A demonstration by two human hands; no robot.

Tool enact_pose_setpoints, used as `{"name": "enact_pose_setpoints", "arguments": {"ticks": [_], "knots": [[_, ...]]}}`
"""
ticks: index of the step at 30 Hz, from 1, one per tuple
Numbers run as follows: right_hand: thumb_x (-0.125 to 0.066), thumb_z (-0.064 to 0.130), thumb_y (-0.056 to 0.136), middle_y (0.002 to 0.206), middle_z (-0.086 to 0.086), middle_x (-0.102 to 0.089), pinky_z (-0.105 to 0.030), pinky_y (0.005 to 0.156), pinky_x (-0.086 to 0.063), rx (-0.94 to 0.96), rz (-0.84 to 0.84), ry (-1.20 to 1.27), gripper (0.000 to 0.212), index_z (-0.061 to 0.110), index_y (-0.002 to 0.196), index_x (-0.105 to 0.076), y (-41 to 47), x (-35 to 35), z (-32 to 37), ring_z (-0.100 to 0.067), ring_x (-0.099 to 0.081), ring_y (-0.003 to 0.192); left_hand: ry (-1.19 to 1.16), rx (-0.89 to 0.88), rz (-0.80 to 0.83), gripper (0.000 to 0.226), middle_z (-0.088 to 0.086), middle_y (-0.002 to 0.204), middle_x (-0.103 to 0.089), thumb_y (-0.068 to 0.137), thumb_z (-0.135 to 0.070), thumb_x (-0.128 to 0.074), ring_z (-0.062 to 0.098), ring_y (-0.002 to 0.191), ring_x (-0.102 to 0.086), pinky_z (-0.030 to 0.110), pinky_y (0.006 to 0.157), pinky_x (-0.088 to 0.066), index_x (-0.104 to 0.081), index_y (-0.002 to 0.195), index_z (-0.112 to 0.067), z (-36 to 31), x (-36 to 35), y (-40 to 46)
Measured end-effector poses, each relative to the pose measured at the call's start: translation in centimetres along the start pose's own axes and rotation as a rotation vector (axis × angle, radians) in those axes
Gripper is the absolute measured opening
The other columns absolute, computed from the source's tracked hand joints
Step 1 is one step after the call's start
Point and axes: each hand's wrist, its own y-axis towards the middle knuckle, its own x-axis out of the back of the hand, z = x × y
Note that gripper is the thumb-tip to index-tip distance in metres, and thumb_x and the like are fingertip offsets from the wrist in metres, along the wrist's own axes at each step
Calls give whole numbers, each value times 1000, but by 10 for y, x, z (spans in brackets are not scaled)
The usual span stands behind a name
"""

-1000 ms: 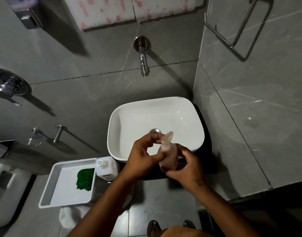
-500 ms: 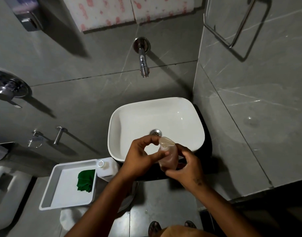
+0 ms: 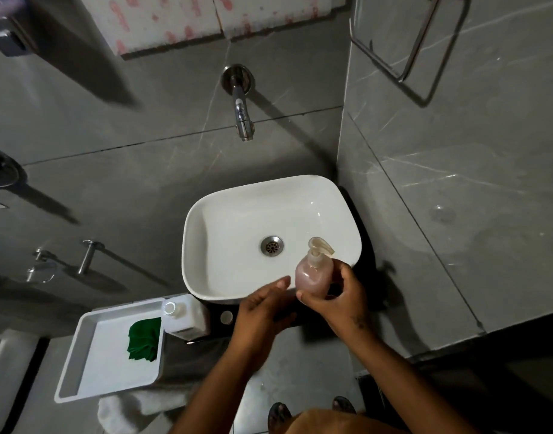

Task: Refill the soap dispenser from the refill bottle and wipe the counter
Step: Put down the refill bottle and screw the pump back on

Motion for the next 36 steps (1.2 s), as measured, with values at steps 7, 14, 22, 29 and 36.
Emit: {"name": "enact_pose_setpoints", "arguments": {"ticks": [7,14,22,29,36], "knots": [[-62,58,90,116,8,-72,-54,93,-58,-153,24,331,32,36,111,-67,-2,22,-6,-16,-68,112,-17,-23,16,43,16,125,-75,93,-36,-67,34,119,-71,51,106,-53,-71,129,-14,27,-33,13],[-66,48,83,101,-3,-76,-47,85,-56,-355,-138,353,28,27,101,-69,-7,39,-54,-22,-69,97,-67,48,51,29,17,120,-76,98,-21,-65,32,116,-72,38,94,-59,-74,122,-8,72,-57,36],[-64,34,97,118,-16,-69,-60,101,-50,-469,-180,251,3,31,97,-64,15,44,-112,-38,-64,115,42,134,17,30,28,124,-71,108,-11,-49,37,117,-67,54,110,-46,-67,125,6,126,-68,76],[-54,9,101,129,-23,-62,-60,105,-46,-487,-187,268,19,18,117,-59,32,42,-124,-42,-60,120,75,99,28,25,20,117,-76,106,-6,-50,37,114,-69,45,104,-52,-74,116,-4,139,-70,97],[-51,6,102,131,-25,-61,-59,107,-45,-477,-186,258,24,17,122,-57,35,43,-129,-44,-57,123,92,62,31,28,18,123,-74,107,-5,-49,38,124,-66,50,112,-48,-74,118,-12,141,-74,107]]}}
